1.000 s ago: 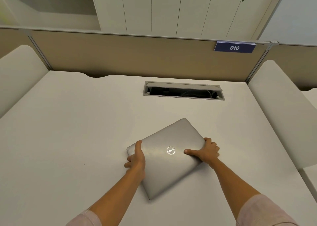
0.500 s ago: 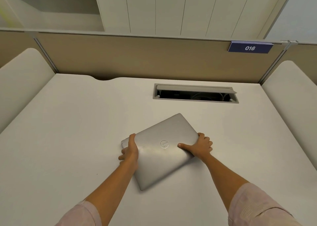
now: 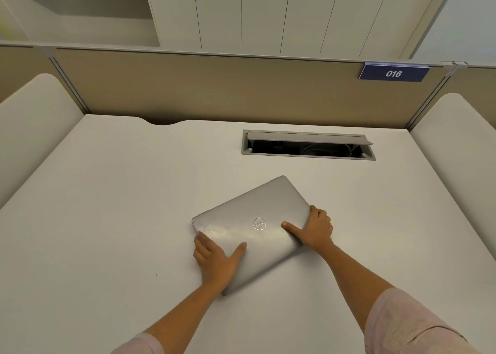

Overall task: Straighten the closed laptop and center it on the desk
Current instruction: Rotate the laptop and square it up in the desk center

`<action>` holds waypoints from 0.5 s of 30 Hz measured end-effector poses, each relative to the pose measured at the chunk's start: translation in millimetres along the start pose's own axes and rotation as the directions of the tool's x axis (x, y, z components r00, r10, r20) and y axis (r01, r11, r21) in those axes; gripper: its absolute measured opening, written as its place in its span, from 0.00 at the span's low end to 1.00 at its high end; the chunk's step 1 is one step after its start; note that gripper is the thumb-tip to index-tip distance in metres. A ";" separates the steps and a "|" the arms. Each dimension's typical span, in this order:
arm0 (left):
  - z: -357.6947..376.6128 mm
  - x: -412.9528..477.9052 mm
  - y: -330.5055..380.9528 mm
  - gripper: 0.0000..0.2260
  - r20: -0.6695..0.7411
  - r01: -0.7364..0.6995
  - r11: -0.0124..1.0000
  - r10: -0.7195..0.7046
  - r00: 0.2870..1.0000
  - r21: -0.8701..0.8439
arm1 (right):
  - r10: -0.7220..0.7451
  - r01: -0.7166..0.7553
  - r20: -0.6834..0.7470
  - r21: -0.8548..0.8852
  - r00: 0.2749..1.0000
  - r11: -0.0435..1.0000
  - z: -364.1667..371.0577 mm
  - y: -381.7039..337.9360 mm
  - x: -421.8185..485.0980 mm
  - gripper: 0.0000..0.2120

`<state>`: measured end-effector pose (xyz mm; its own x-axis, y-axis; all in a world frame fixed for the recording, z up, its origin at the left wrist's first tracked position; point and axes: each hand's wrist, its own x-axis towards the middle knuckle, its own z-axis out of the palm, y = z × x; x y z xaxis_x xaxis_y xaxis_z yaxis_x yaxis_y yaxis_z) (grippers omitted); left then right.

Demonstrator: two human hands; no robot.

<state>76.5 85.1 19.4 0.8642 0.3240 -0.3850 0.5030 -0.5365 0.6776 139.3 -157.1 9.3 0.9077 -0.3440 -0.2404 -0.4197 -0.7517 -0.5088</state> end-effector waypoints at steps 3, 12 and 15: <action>-0.5 -12.8 -24.5 0.70 0.123 -0.153 0.988 0.149 0.981 0.024 | -0.047 0.047 0.041 -0.003 0.998 0.999 -3.2 -0.8 0.6 0.52; -15.5 -10.4 -54.4 0.74 0.182 -0.314 0.926 0.278 0.943 0.211 | -0.058 0.060 0.045 -0.035 0.997 0.998 -7.2 -1.2 -4.0 0.51; -19.1 -9.8 -55.1 0.72 0.160 -0.339 0.916 0.309 0.937 0.214 | -0.042 0.043 0.025 -0.038 0.999 0.998 -5.5 -0.4 -9.2 0.51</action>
<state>40.1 126.4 -2.2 0.9676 0.0130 -0.2520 0.1710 -0.7683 0.6169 131.2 -156.7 16.3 0.9240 -0.2979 -0.2398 -0.3800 -0.7867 -0.4866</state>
